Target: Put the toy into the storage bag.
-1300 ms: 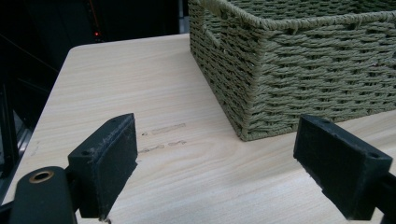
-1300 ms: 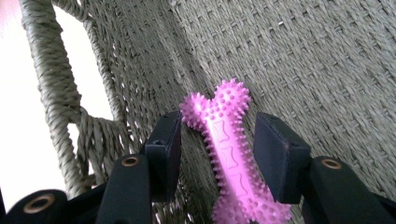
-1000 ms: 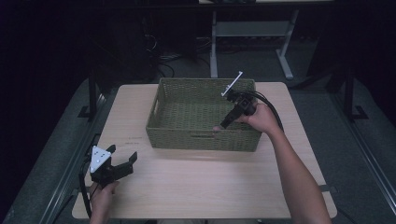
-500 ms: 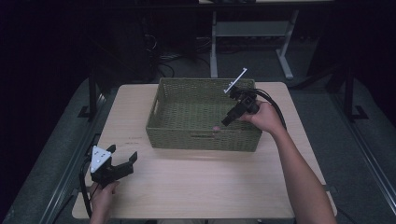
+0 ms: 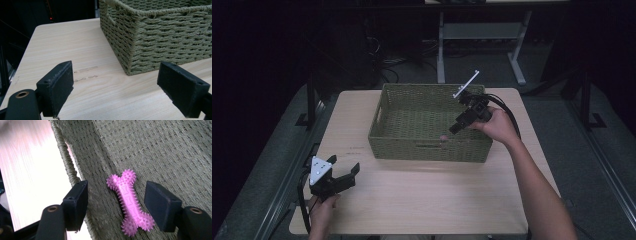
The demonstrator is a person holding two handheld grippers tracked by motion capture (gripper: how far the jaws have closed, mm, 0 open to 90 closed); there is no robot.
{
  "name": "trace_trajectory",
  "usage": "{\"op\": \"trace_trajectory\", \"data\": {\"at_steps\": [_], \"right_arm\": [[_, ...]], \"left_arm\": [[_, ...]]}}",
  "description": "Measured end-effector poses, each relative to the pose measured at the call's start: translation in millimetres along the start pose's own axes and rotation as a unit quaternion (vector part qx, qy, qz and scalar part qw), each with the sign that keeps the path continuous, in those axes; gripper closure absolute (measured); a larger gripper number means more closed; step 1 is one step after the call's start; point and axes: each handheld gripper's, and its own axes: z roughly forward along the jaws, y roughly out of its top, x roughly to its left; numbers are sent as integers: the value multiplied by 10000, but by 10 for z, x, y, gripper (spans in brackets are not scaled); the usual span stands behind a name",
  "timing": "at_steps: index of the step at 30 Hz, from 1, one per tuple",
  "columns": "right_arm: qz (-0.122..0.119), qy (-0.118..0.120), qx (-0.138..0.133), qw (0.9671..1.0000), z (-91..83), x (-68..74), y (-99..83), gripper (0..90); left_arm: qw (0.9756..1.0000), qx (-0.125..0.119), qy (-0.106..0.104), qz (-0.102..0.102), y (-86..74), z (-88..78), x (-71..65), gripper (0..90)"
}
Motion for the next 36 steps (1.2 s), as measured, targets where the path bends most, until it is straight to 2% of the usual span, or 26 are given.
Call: {"op": "trace_trajectory", "data": {"at_steps": [11, 14, 17, 24, 36], "right_arm": [[-94, -60, -66, 9999, -146, 148, -24, 324], [-135, -73, -128, 9998, -191, 184, -38, 317], [-145, -84, -205, 9996, -243, 237, -65, 310], [-137, -67, -240, 9996, -268, 305, -106, 305], [-243, -106, -385, 9989, -362, 518, -263, 296]], "left_arm": [[10000, -4, -4, 26, 1, -2, -15, 130], [10000, 24, -30, -26, 5, 4, -20, 130], [10000, 12, -24, 13, 6, 3, -32, 130], [10000, 13, -5, 6, 1, -15, -36, 130], [10000, 1, 9, 19, 1, -21, -46, 130]]}}
